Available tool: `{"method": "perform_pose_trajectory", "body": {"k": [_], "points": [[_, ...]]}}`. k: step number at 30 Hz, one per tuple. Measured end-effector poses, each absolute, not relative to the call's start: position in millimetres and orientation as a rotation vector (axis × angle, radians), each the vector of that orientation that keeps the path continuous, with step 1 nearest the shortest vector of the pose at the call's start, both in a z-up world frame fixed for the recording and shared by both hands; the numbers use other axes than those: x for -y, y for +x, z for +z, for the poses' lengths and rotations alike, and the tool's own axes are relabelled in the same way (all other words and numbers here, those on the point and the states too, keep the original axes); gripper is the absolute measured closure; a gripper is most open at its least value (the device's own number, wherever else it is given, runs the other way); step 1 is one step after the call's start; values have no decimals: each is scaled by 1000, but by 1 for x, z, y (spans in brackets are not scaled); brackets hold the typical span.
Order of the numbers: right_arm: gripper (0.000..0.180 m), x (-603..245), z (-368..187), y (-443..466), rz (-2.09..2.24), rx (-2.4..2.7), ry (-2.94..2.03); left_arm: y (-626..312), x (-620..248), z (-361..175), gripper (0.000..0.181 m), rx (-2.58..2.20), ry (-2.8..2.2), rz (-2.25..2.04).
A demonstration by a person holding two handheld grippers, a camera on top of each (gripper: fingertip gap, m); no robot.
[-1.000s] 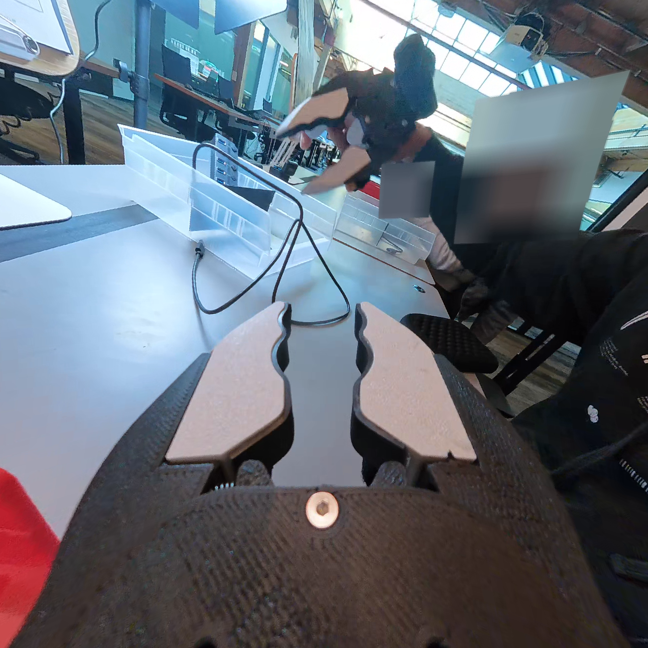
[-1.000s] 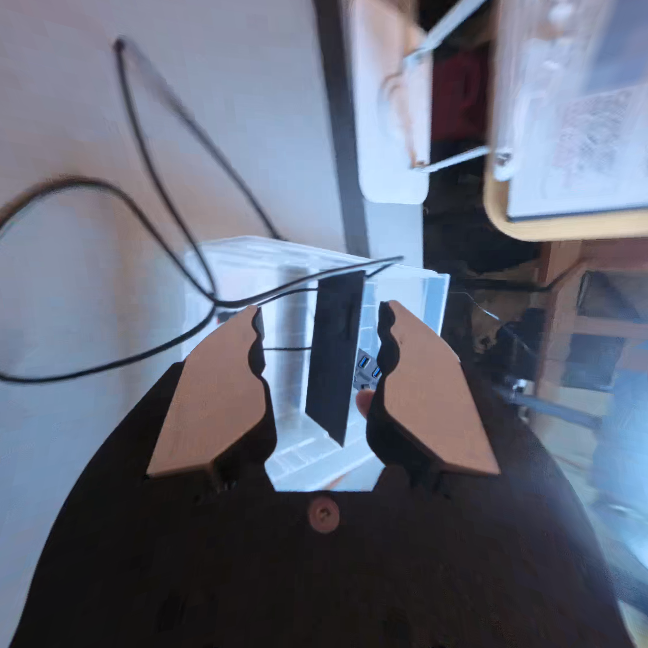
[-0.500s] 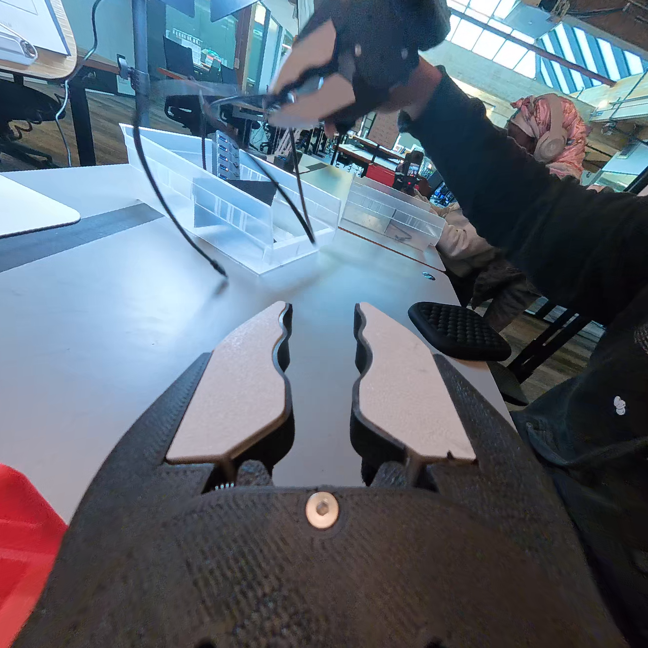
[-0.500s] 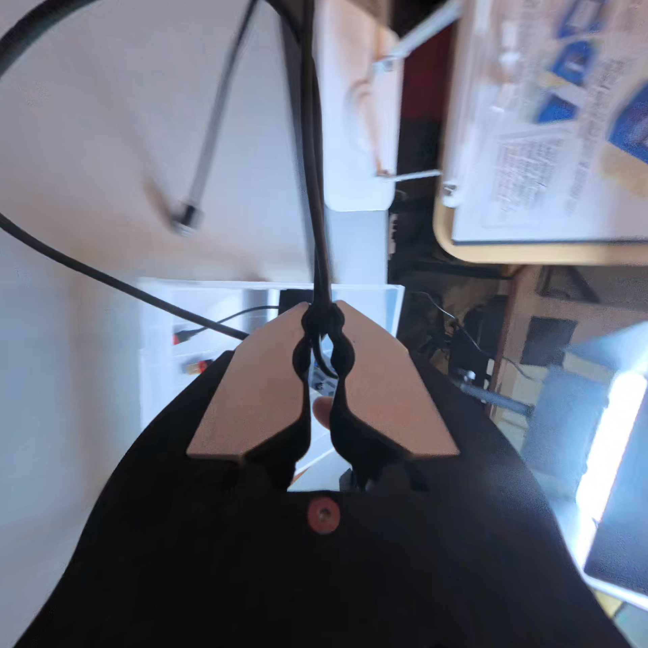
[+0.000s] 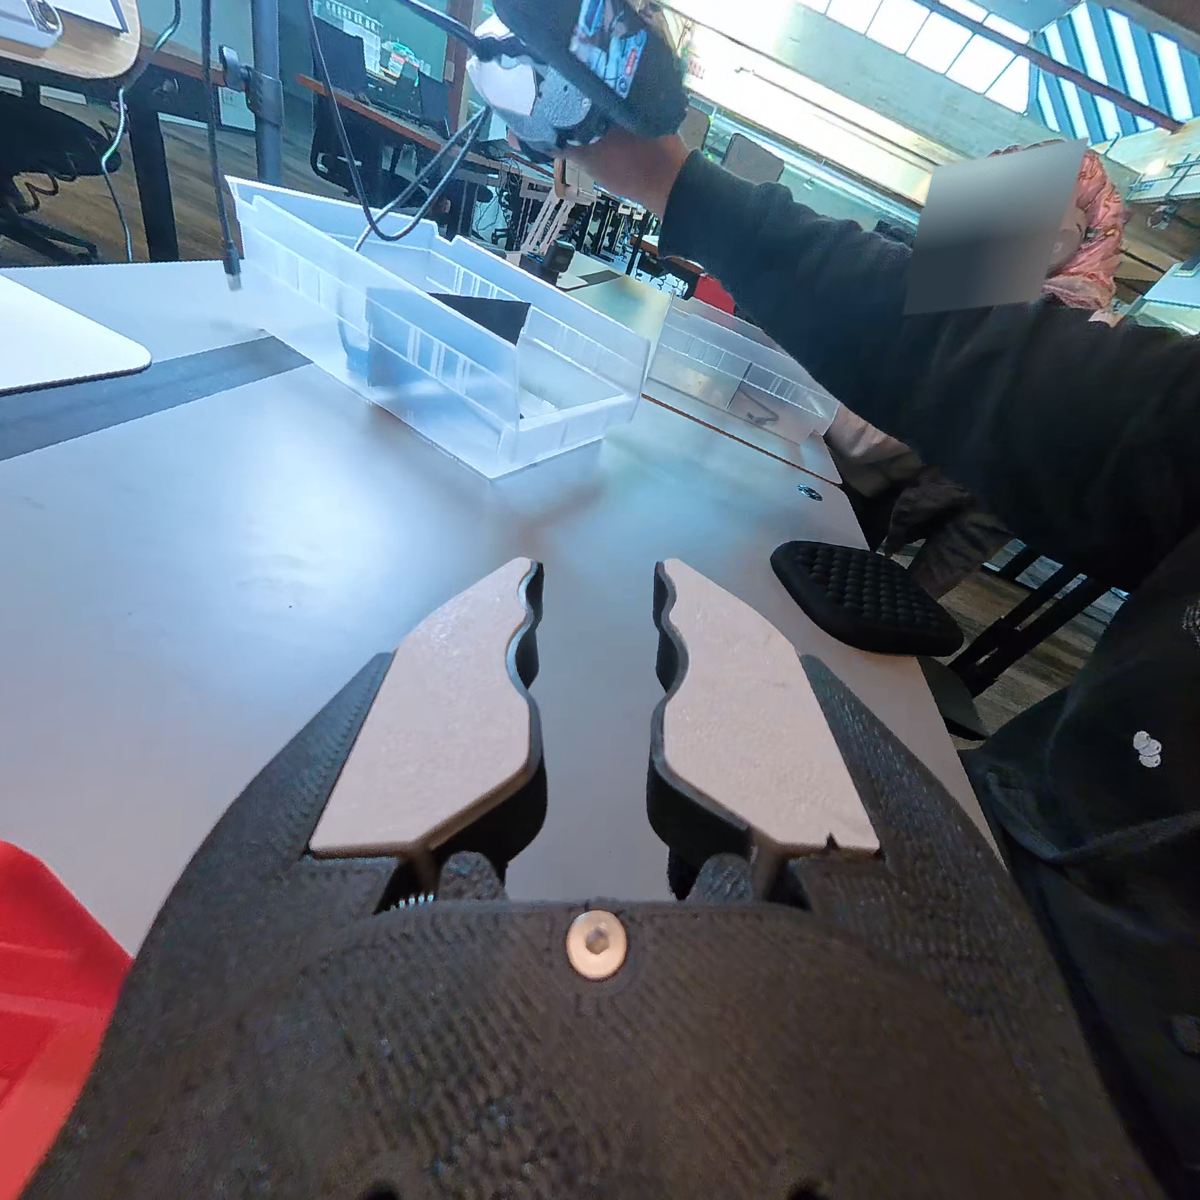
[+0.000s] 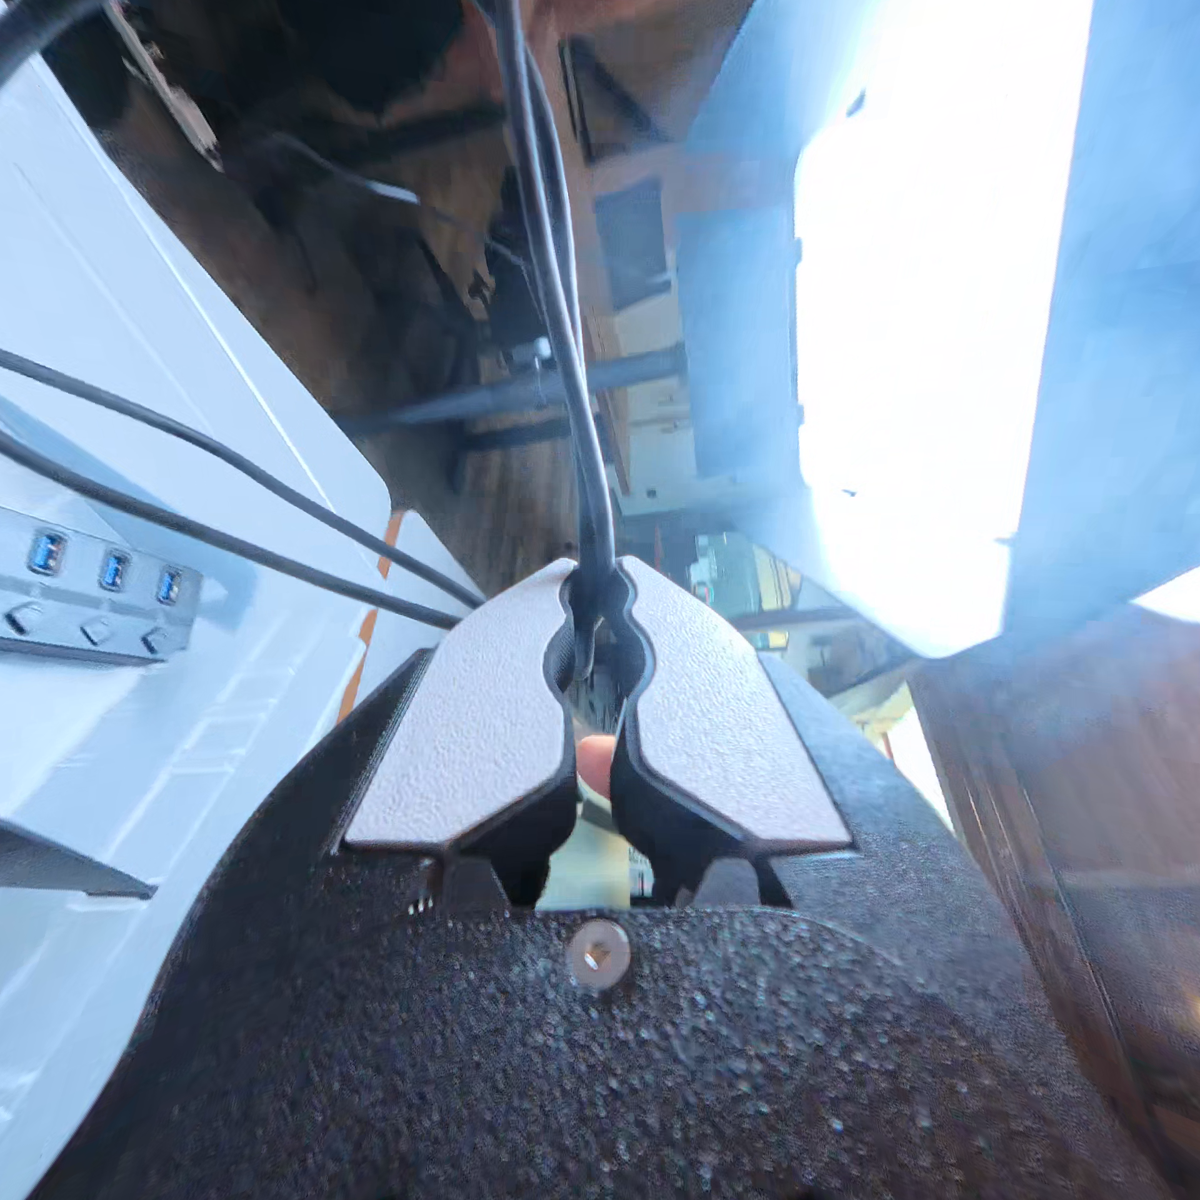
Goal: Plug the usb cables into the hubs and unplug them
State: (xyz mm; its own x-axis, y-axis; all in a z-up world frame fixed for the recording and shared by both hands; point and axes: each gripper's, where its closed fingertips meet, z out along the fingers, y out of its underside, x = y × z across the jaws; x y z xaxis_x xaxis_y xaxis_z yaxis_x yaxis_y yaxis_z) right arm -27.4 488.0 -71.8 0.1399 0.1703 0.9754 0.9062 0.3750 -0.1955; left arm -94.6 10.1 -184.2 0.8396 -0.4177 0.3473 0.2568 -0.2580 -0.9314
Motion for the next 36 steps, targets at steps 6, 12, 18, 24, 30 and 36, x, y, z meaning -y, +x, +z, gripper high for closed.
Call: {"method": "perform_pose_trajectory", "body": {"k": [6,12,18,24,30,36], "points": [[173,-534,-88,8,-764,1264,-1230,-97,-11,-189,149,-117,-1732,-645],[175,-530,-58,20,-452,1129,-1255,-99,-12,-195,149,-105,-1749,-654],[175,-498,-41,20,-261,1125,-1158,-97,-13,-199,149,-108,-1765,-660],[175,-478,-46,35,-194,1126,-1131,-96,-12,-196,149,-112,-1760,-656],[175,-476,-77,32,-288,1289,-1146,-95,-15,-201,149,-115,-1775,-669],[175,-497,-132,-14,-520,1505,-1177,-89,-15,-211,149,-134,-1818,-662]]}}
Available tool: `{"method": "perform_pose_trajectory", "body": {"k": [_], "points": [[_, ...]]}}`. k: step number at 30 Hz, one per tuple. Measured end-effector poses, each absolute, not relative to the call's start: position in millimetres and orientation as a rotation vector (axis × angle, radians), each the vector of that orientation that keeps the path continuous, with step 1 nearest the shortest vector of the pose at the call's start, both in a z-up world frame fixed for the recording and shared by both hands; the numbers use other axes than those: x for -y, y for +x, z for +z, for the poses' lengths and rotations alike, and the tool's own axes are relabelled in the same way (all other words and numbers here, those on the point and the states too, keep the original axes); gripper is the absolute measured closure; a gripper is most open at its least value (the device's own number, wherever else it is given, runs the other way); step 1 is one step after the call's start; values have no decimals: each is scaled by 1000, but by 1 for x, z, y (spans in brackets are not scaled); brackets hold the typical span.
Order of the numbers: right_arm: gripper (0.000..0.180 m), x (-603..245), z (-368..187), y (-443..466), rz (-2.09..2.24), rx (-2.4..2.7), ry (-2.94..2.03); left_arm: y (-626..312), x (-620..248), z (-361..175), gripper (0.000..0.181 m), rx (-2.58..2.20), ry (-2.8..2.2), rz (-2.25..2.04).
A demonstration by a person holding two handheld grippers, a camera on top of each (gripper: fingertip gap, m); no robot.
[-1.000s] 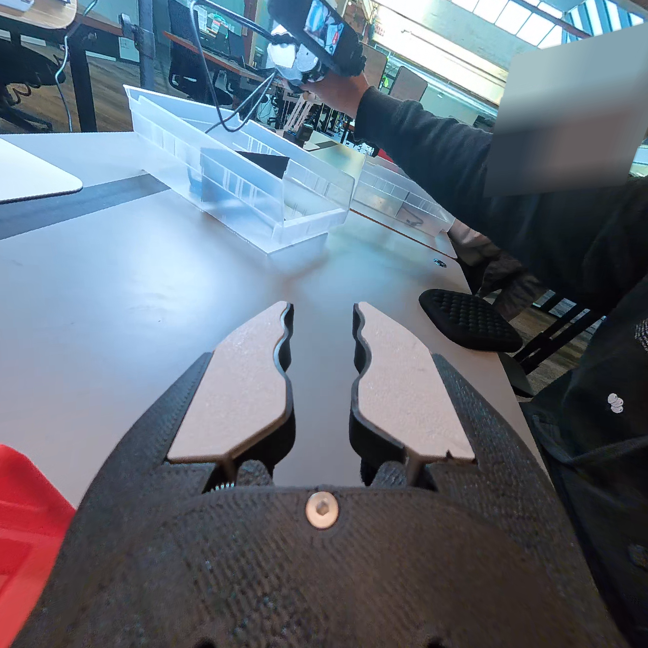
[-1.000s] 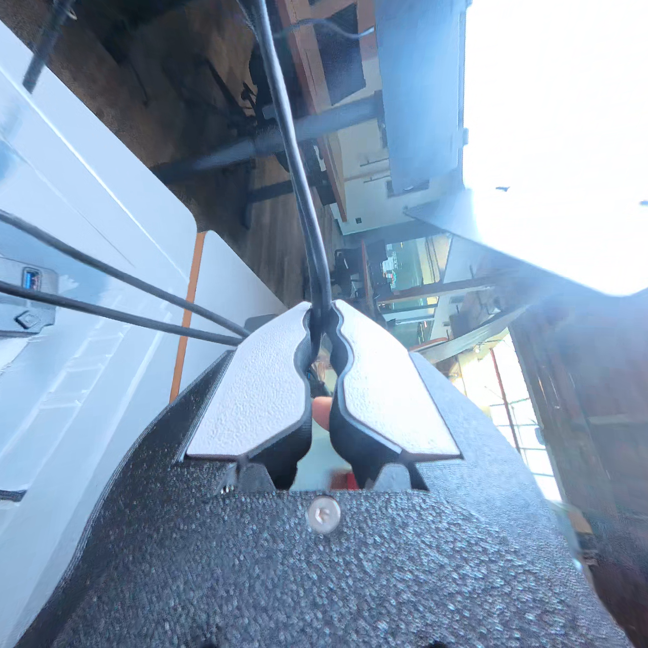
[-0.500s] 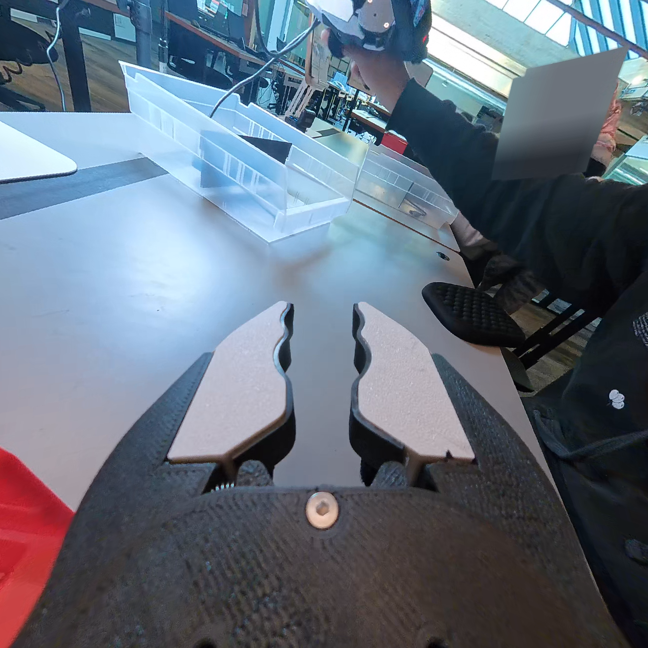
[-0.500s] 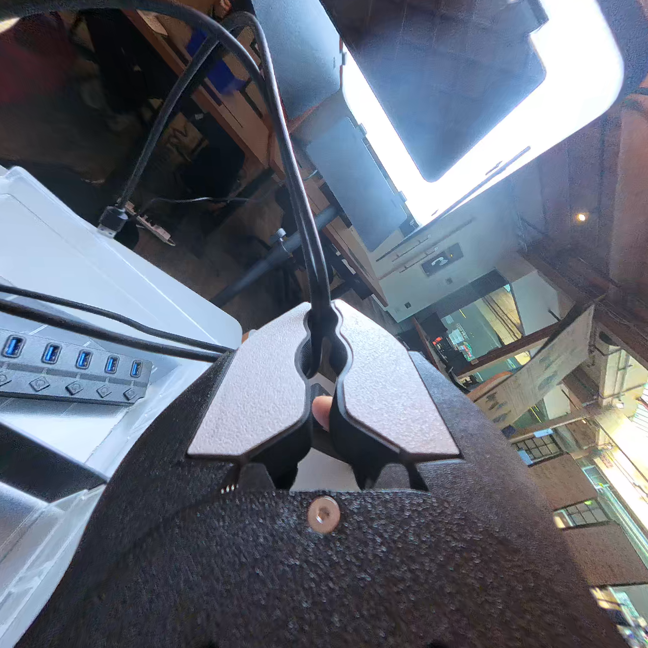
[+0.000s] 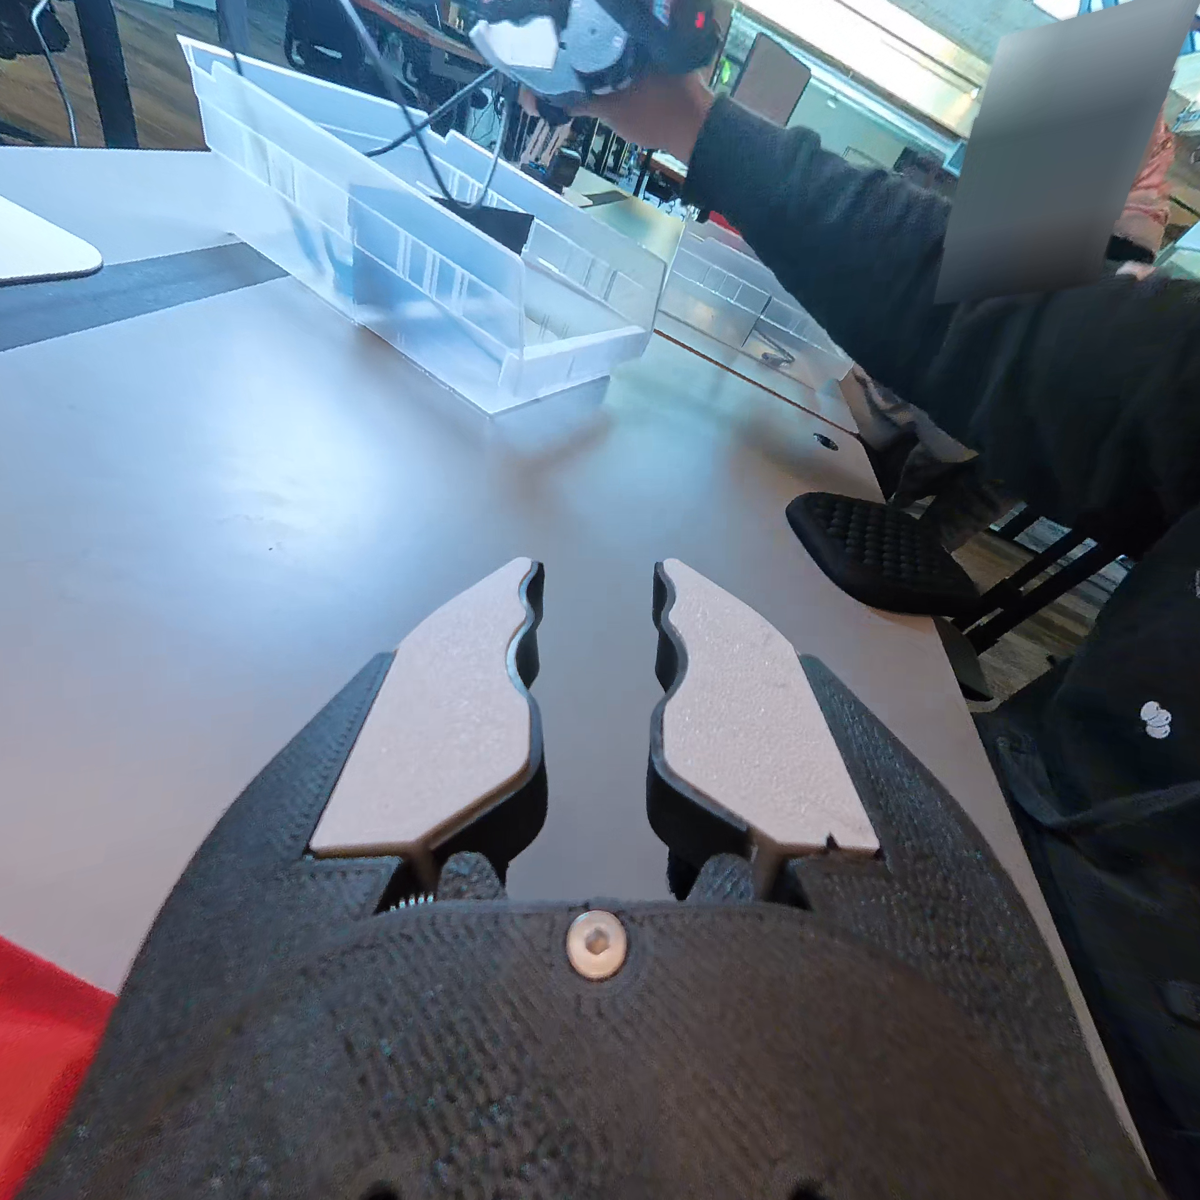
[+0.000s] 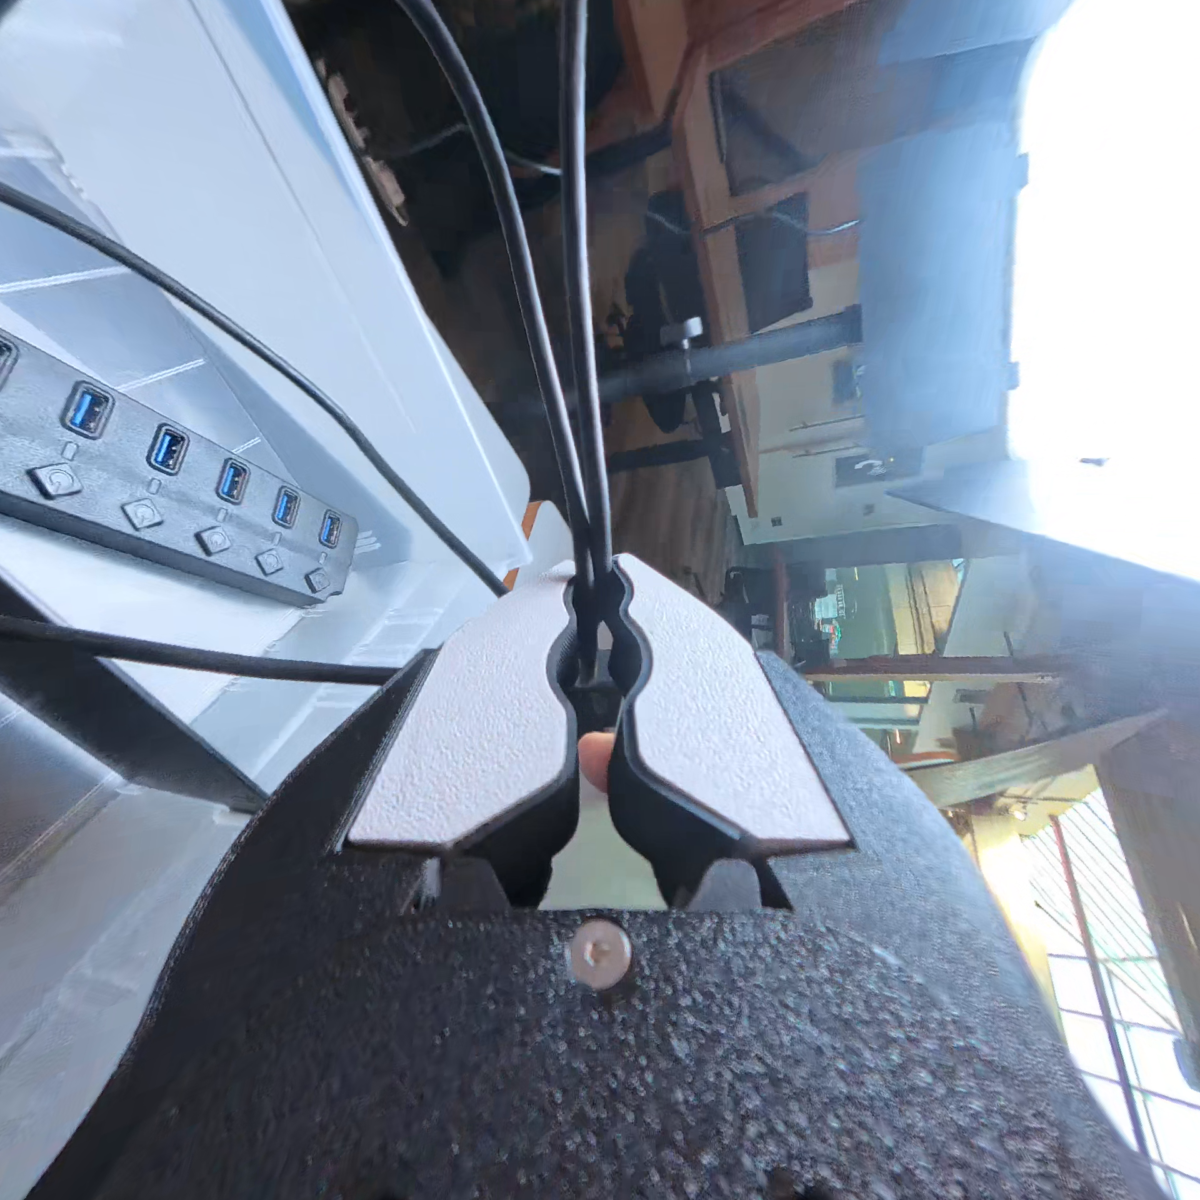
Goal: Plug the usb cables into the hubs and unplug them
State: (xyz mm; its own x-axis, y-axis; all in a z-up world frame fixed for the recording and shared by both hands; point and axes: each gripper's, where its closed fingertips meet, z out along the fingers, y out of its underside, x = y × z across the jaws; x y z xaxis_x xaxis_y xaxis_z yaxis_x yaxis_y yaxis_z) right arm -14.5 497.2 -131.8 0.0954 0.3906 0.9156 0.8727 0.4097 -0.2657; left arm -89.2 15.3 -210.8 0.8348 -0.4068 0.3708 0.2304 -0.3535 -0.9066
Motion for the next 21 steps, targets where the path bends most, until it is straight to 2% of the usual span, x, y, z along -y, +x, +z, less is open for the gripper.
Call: {"method": "perform_pose_trajectory", "body": {"k": [7,11,15,21], "points": [[178,-536,-178,-41,-668,1538,-1366,-90,-16,-219,149,-138,-1847,-670],[178,-553,-175,-45,-465,1375,-1571,-92,-17,-223,149,-125,-1854,-679],[178,-560,-173,-47,-525,1377,-1517,-92,-18,-227,149,-124,-1872,-679],[174,-530,-216,-42,-609,1591,-1455,-86,-19,-232,149,-148,-1896,-675]]}}
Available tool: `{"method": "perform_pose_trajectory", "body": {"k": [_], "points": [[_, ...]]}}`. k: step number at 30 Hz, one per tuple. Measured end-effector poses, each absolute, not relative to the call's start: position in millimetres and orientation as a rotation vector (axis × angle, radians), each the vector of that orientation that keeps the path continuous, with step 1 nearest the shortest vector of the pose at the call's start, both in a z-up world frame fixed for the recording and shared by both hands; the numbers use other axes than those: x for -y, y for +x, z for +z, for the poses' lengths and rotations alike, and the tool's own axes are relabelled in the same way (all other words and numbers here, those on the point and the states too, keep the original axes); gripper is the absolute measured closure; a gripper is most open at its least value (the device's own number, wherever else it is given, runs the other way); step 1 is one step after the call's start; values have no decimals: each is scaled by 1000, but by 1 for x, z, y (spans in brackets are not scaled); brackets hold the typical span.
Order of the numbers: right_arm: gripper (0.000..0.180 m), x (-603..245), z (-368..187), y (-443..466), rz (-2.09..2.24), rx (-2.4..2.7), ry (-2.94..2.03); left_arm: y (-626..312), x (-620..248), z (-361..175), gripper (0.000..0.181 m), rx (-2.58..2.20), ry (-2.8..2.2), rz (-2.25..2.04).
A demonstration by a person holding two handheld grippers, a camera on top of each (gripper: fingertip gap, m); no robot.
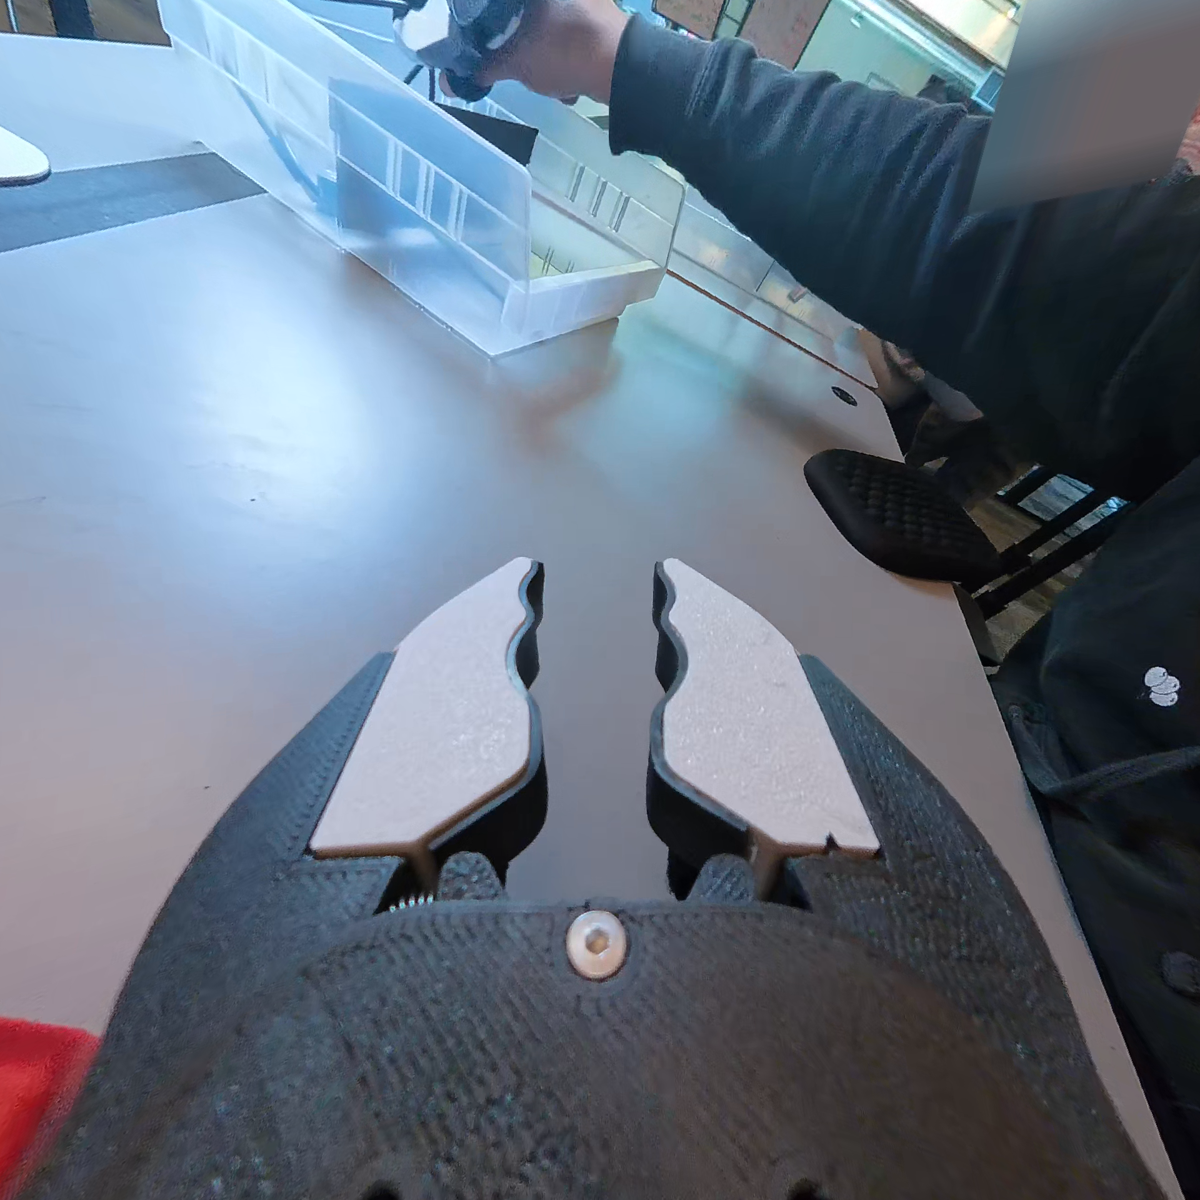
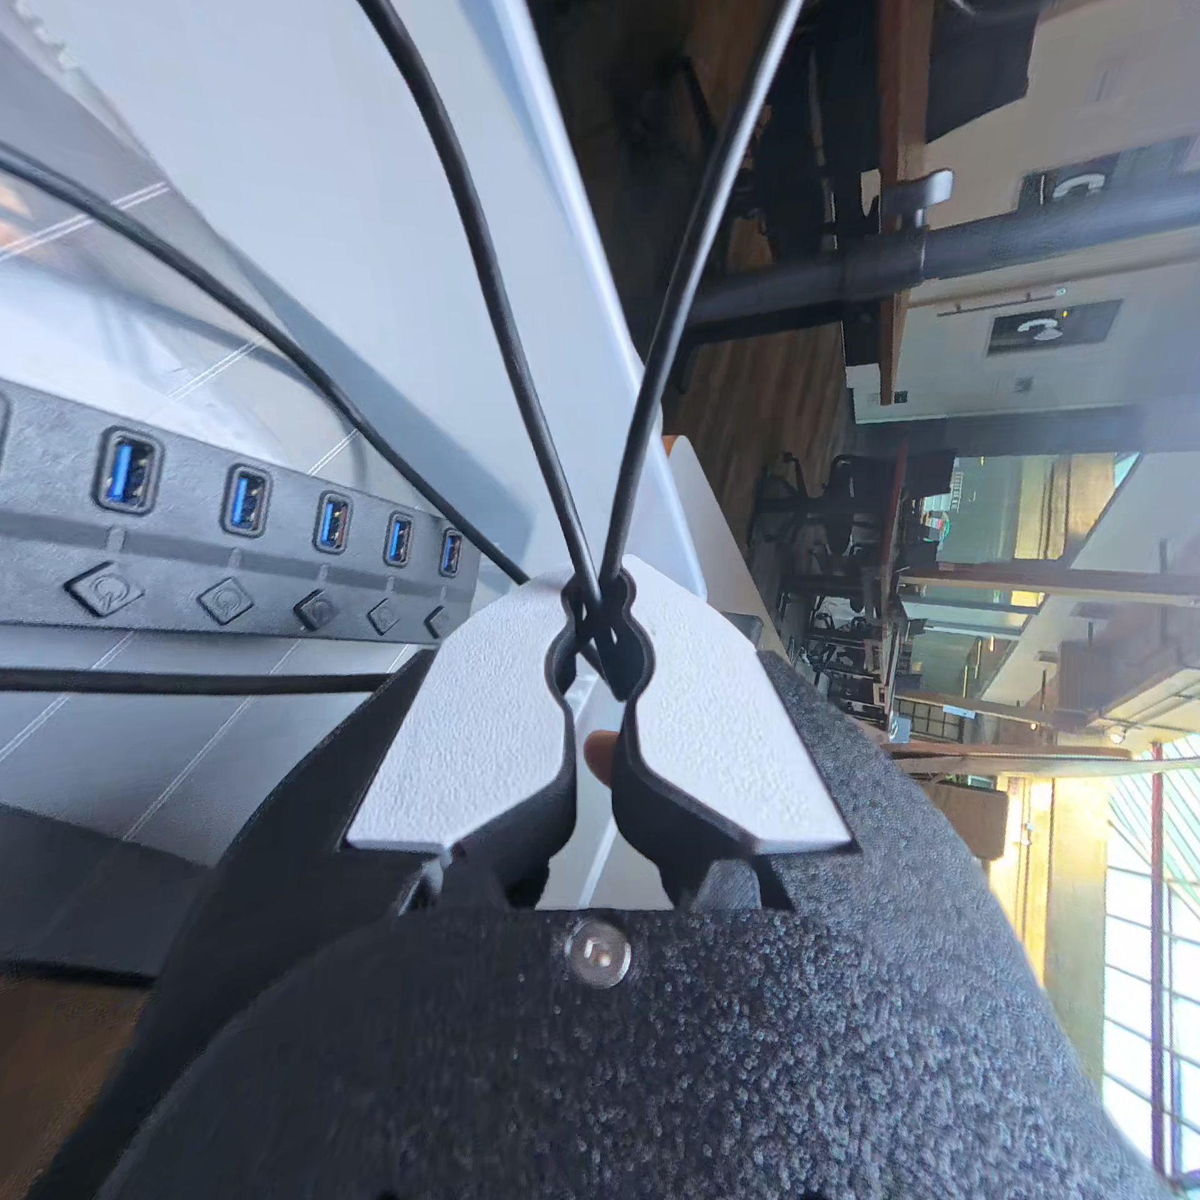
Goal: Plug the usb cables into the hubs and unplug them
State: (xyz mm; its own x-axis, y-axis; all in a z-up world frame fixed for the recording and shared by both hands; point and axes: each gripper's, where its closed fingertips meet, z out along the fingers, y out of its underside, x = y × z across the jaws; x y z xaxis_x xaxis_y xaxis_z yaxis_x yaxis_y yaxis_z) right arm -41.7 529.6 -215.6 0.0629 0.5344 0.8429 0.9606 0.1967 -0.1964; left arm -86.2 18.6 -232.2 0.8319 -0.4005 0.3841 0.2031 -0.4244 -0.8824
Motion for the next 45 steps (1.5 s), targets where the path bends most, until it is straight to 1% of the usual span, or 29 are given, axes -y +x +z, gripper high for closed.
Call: {"method": "perform_pose_trajectory", "body": {"k": [3,6,10,14,19,25,29,35,40,43,45], "points": [[167,-511,-218,-36,-491,1642,-1490,-83,-19,-233,149,-162,-1904,-674],[148,-488,-208,-29,-324,1659,-1540,-82,-18,-231,149,-170,-1901,-666],[131,-444,-194,-12,-68,1664,-1607,-83,-18,-224,148,-170,-1874,-654],[130,-392,-183,10,132,1636,-1583,-85,-17,-215,145,-159,-1862,-634],[129,-316,-188,32,356,1602,-1567,-99,-14,-186,139,-116,-1801,-547],[128,-232,-208,50,639,1528,-1594,-155,10,-134,135,6,-1737,-301],[126,-200,-218,55,781,1434,-1579,-203,35,-113,134,117,-1709,-172],[123,-188,-222,50,892,1339,-1503,-301,67,-118,134,299,-1850,86],[124,-184,-225,49,934,1327,-1477,-393,88,-146,132,461,-2095,316],[125,-182,-229,49,902,1356,-1447,-434,98,-166,132,600,-2225,392],[127,-183,-228,50,874,1362,-1423,-460,105,-173,132,639,-2286,525]]}}
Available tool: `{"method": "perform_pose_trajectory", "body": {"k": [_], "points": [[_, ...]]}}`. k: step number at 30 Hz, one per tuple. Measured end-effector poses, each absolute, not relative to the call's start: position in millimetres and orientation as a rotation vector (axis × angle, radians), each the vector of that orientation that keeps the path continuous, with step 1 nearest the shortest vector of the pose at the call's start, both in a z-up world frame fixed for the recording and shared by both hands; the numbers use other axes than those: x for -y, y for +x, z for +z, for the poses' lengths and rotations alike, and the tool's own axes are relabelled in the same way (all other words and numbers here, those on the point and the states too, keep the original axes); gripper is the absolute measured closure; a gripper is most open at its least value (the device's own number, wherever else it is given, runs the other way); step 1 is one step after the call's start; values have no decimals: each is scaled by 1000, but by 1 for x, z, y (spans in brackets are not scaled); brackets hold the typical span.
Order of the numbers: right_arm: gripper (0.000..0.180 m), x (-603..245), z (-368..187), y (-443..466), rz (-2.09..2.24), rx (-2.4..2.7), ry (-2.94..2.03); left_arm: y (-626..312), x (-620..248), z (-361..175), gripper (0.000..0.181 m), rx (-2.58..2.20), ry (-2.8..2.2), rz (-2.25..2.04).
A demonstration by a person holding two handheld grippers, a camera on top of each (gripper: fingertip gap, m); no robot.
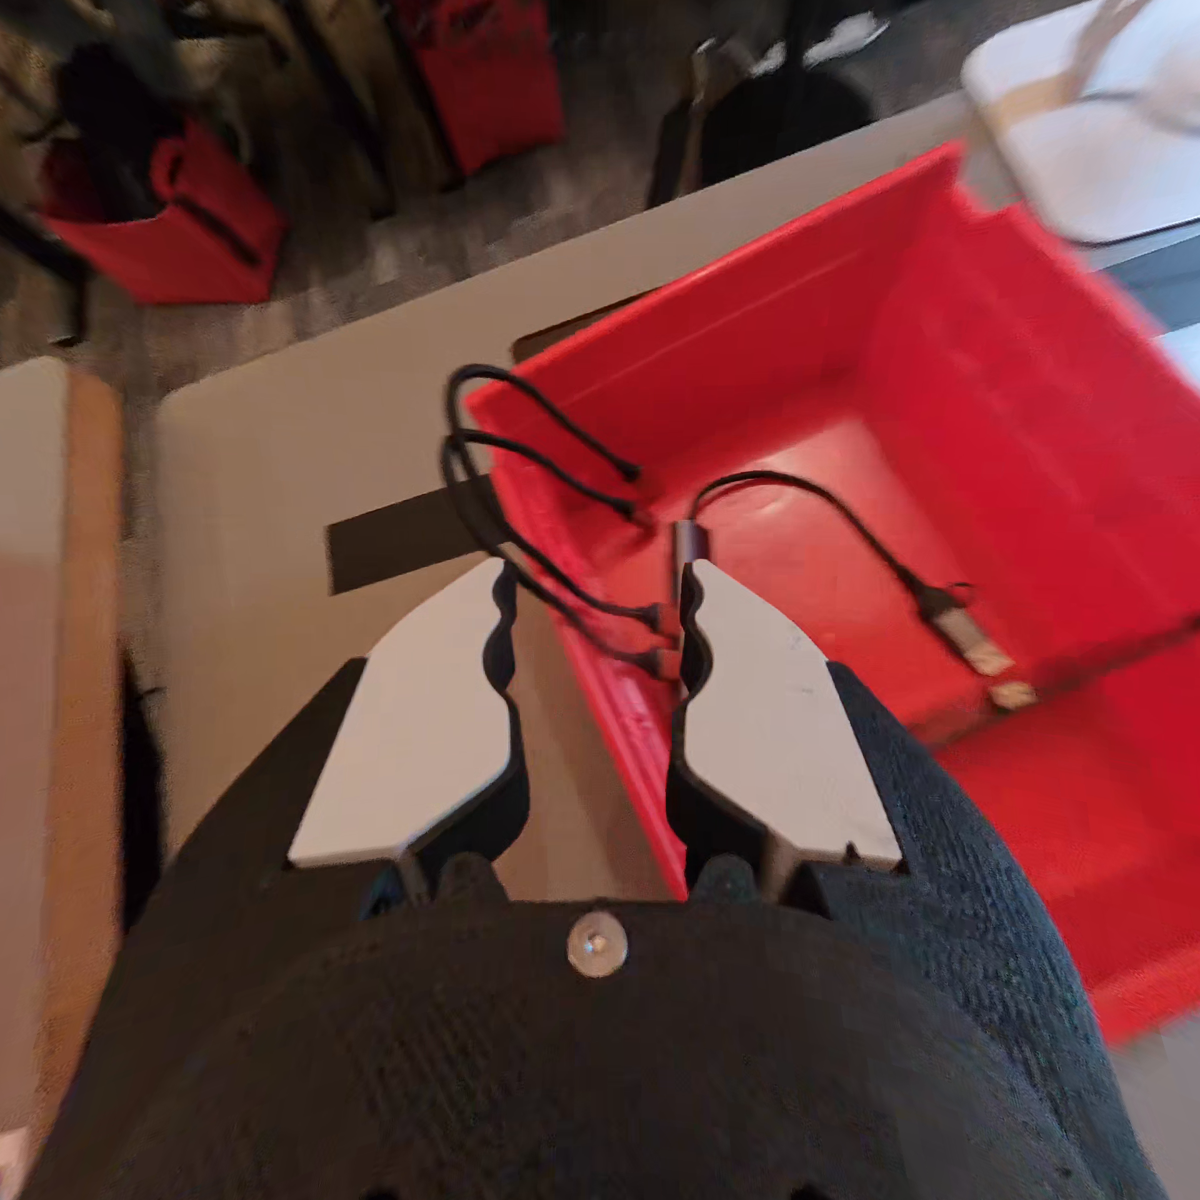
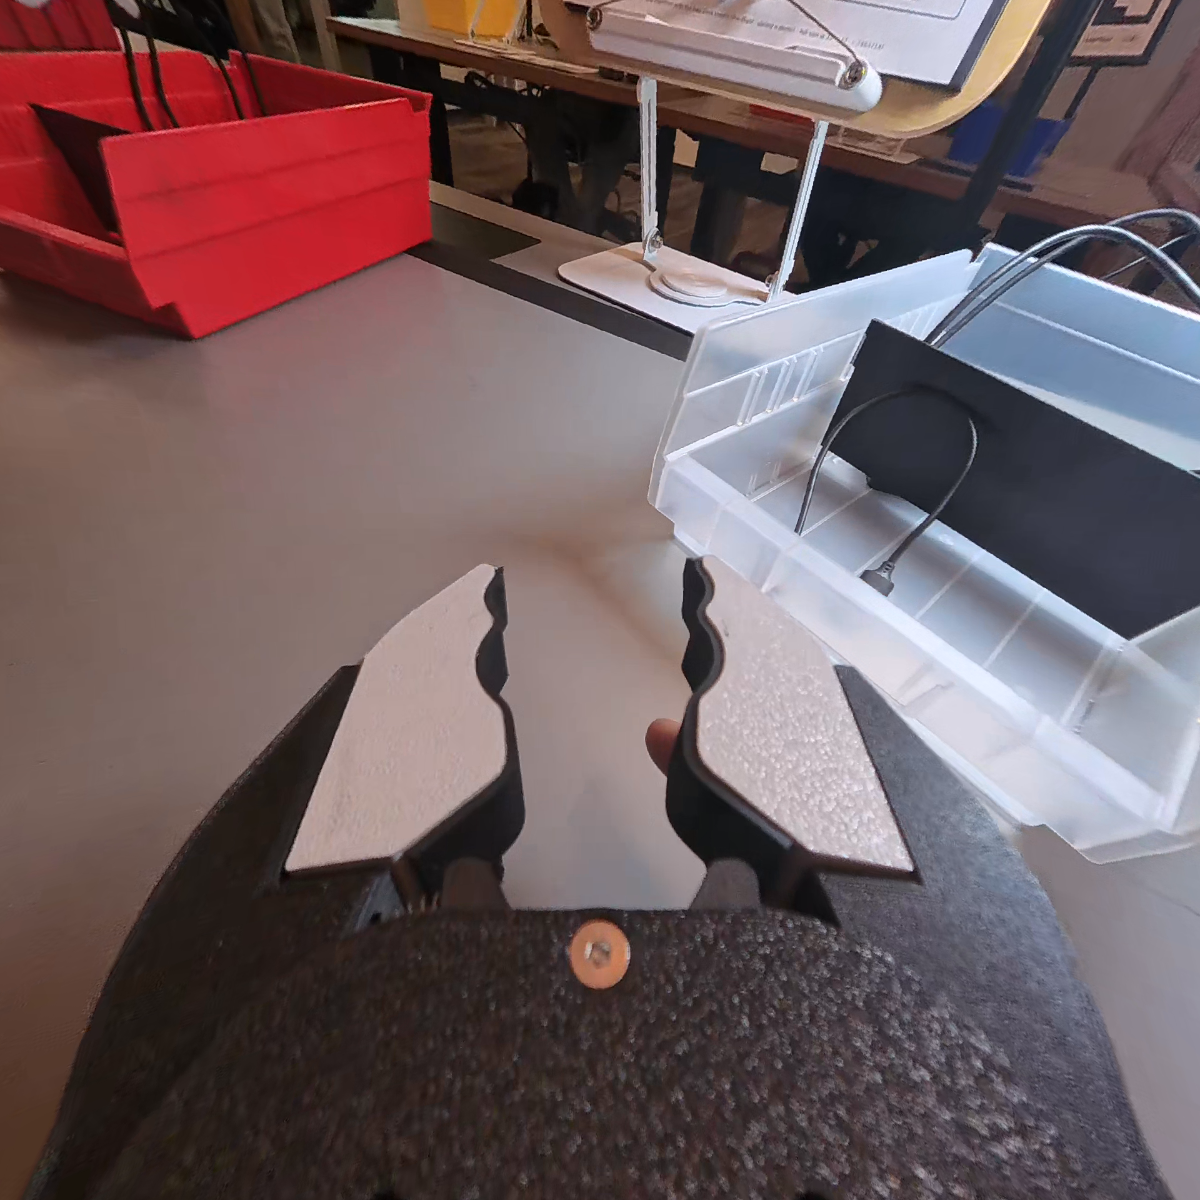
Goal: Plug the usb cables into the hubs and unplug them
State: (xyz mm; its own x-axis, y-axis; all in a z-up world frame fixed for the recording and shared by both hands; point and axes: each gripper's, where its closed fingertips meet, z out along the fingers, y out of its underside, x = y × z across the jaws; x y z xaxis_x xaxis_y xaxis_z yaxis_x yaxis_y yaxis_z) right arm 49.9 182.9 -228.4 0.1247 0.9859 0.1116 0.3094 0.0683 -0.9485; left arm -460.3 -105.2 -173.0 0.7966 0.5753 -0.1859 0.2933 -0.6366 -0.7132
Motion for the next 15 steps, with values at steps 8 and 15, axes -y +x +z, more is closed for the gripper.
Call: {"method": "perform_pose_trajectory", "body": {"k": [8,15], "points": [[132,-187,-233,51,842,1382,-1421,-504,107,-200,160,692,-2473,627],[138,-190,-232,54,838,1374,-1417,-485,73,-147,177,565,-2337,595]]}}
